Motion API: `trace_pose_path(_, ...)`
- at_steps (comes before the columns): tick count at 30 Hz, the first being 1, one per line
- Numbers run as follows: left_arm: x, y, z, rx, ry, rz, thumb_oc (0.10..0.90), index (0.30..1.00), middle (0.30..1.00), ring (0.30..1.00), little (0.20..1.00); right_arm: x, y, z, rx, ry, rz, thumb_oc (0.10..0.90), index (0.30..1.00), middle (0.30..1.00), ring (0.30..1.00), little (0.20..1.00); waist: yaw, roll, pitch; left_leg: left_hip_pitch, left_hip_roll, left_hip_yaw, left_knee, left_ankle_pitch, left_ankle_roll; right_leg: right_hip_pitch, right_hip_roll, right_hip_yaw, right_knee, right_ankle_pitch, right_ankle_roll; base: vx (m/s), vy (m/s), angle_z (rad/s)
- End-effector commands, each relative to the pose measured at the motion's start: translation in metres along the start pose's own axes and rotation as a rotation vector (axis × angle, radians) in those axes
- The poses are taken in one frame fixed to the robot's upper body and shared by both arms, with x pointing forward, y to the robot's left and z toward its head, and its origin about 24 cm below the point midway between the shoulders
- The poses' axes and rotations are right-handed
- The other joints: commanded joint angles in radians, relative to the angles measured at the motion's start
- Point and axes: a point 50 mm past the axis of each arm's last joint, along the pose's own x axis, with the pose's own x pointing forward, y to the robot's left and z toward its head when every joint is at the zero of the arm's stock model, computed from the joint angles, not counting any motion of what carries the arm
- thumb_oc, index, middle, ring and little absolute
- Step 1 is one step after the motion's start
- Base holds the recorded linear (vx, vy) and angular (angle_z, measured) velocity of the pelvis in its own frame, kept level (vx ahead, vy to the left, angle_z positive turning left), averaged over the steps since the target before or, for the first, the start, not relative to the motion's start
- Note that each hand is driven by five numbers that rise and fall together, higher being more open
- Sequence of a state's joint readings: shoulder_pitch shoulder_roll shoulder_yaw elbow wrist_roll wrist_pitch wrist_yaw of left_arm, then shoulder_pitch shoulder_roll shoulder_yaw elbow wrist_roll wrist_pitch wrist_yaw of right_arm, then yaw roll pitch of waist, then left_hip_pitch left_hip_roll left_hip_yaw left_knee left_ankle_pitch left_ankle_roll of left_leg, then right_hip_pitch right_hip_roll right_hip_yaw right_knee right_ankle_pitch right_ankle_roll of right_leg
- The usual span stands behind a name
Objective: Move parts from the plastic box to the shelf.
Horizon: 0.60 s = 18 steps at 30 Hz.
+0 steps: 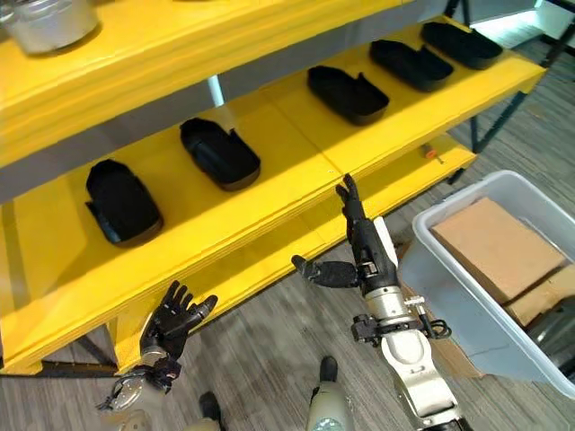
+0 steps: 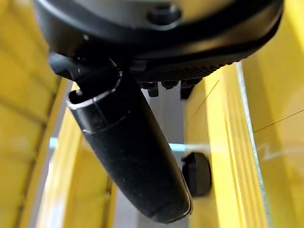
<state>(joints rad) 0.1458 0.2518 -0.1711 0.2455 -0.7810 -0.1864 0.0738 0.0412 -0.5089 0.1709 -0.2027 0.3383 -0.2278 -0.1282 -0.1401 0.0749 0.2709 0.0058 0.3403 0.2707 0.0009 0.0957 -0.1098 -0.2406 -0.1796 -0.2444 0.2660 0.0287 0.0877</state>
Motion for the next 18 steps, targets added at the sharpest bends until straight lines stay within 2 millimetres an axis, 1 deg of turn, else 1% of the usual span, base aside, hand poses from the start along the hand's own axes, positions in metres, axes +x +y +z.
trace_pose_path(1,0.006,-0.014,0.036,0.026,-0.166,-0.123,0.9,1.0,1.0,1.0,1.0,0.011,-0.005,0.058,0.017,-0.344,-0.01,0.9,1.0,1.0,1.0,1.0,0.005,-0.031,-0.039,0.056,0.074,0.007,-0.015,0.217,-0.066,0.065,0.049,0.023,0.0,-0.06,-0.018,0.0,-0.207,-0.32)
trace_pose_path(2,0.006,-0.017,0.038,0.028,-0.176,-0.131,0.9,1.0,1.0,1.0,1.0,0.01,-0.007,0.057,0.016,-0.34,-0.02,0.9,1.0,1.0,1.0,1.0,0.003,-0.027,-0.039,0.055,0.083,-0.013,-0.006,0.246,-0.07,0.059,0.067,0.04,-0.003,-0.061,-0.026,-0.02,-0.08,-0.35)
trace_pose_path(3,0.006,-0.018,0.04,0.028,-0.186,-0.137,0.9,1.0,1.0,1.0,1.0,0.01,-0.008,0.056,0.009,-0.332,-0.024,0.9,1.0,1.0,1.0,1.0,0.003,-0.025,-0.04,0.05,0.083,-0.027,0.004,0.254,-0.067,0.056,0.075,0.054,-0.006,-0.063,-0.029,-0.01,-0.117,-0.44)
trace_pose_path(4,0.007,-0.019,0.043,0.03,-0.197,-0.14,0.9,1.0,1.0,1.0,1.0,0.011,-0.008,0.054,0.003,-0.325,-0.026,0.9,1.0,1.0,1.0,1.0,0.004,-0.026,-0.04,0.041,0.073,-0.057,0.023,0.258,-0.057,0.053,0.083,0.073,-0.01,-0.062,-0.036,0.01,-0.115,-0.53)
trace_pose_path(5,0.008,-0.021,0.043,0.025,-0.204,-0.143,0.9,1.0,1.0,1.0,1.0,0.011,-0.009,0.052,0.009,-0.316,-0.028,0.9,1.0,1.0,1.0,1.0,0.006,-0.029,-0.04,0.029,0.059,-0.086,0.048,0.248,-0.046,0.057,0.093,0.088,-0.019,-0.065,-0.042,0.03,-0.136,-0.54)
trace_pose_path(6,0.008,-0.021,0.044,0.025,-0.212,-0.14,0.9,1.0,1.0,1.0,1.0,0.011,-0.008,0.05,0.005,-0.305,-0.024,0.9,1.0,1.0,1.0,1.0,0.011,-0.034,-0.039,0.014,0.036,-0.128,0.076,0.239,-0.033,0.066,0.103,0.107,-0.036,-0.061,-0.046,0.06,-0.146,-0.59)
trace_pose_path(7,0.008,-0.022,0.045,0.025,-0.218,-0.139,0.9,1.0,1.0,1.0,1.0,0.011,-0.008,0.048,-0.005,-0.293,-0.019,0.9,1.0,1.0,1.0,1.0,0.02,-0.042,-0.04,-0.004,0.004,-0.174,0.1,0.22,-0.018,0.077,0.111,0.13,-0.055,-0.059,-0.05,0.1,-0.147,-0.65)
trace_pose_path(8,0.007,-0.021,0.046,0.019,-0.227,-0.135,0.9,1.0,1.0,1.0,1.0,0.01,-0.008,0.044,0.003,-0.276,-0.019,0.9,1.0,1.0,1.0,1.0,0.03,-0.053,-0.04,-0.021,-0.044,-0.235,0.126,0.186,0.004,0.09,0.122,0.162,-0.079,-0.055,-0.054,0.12,-0.137,-0.77)
trace_pose_path(9,0.006,-0.019,0.045,0.01,-0.225,-0.126,0.9,1.0,1.0,1.0,1.0,0.009,-0.009,0.041,0.012,-0.261,-0.019,0.9,1.0,1.0,1.0,1.0,0.035,-0.062,-0.041,-0.022,-0.07,-0.25,0.131,0.161,0.016,0.107,0.13,0.184,-0.102,-0.053,-0.056,0.14,-0.132,-0.9)
trace_pose_path(11,0.004,-0.018,0.042,0.005,-0.214,-0.124,0.9,1.0,1.0,1.0,1.0,0.004,-0.011,0.035,0.035,-0.234,-0.026,0.9,1.0,1.0,1.0,1.0,0.041,-0.077,-0.05,-0.041,-0.126,-0.251,0.128,0.13,0.031,0.135,0.13,0.204,-0.149,-0.036,-0.059,0.12,-0.086,-0.96)
trace_pose_path(12,0.004,-0.018,0.042,0.005,-0.214,-0.124,0.9,1.0,1.0,1.0,1.0,0.004,-0.011,0.035,0.035,-0.234,-0.027,0.9,1.0,1.0,1.0,1.0,0.041,-0.077,-0.05,-0.041,-0.126,-0.251,0.128,0.13,0.031,0.136,0.13,0.204,-0.15,-0.036,-0.059,0.15,-0.07,-1.0)
trace_pose_path(13,0.003,-0.017,0.04,0.005,-0.204,-0.13,0.9,1.0,1.0,1.0,1.0,0.0,-0.014,0.031,0.05,-0.211,-0.041,0.9,1.0,1.0,1.0,1.0,0.044,-0.094,-0.053,-0.08,-0.205,-0.255,0.113,0.083,0.045,0.159,0.125,0.214,-0.193,-0.015,-0.055,0.14,-0.08,-0.43)
trace_pose_path(14,0.002,-0.017,0.039,0.006,-0.2,-0.135,0.9,1.0,1.0,1.0,1.0,0.0,-0.014,0.03,0.051,-0.209,-0.039,0.9,1.0,1.0,1.0,1.0,0.053,-0.101,-0.051,-0.116,-0.257,-0.274,0.107,0.055,0.052,0.165,0.128,0.223,-0.209,-0.006,-0.056,0.14,-0.072,0.4)
trace_pose_path(15,0.002,-0.017,0.038,0.006,-0.199,-0.134,0.9,1.0,1.0,1.0,1.0,0.0,-0.014,0.03,0.052,-0.209,-0.039,0.9,1.0,1.0,1.0,1.0,0.053,-0.103,-0.05,-0.117,-0.26,-0.275,0.115,0.047,0.054,0.17,0.125,0.222,-0.211,-0.009,-0.053,0.13,-0.073,0.7)
trace_pose_path(16,0.001,-0.018,0.037,0.015,-0.198,-0.141,0.9,1.0,1.0,1.0,1.0,0.003,-0.011,0.031,0.039,-0.216,-0.02,0.9,1.0,1.0,1.0,1.0,0.08,-0.112,-0.042,-0.193,-0.356,-0.327,0.098,0.033,0.054,0.197,0.145,0.264,-0.244,0.013,-0.045,0.13,-0.048,0.09)
trace_pose_path(18,0.001,-0.019,0.037,0.021,-0.201,-0.142,0.9,1.0,1.0,1.0,1.0,0.007,-0.007,0.031,0.049,-0.224,-0.003,0.9,1.0,1.0,1.0,1.0,0.101,-0.11,-0.036,-0.22,-0.403,-0.367,0.09,0.043,0.057,0.208,0.167,0.293,-0.26,0.023,-0.04,0.15,-0.008,-0.89)
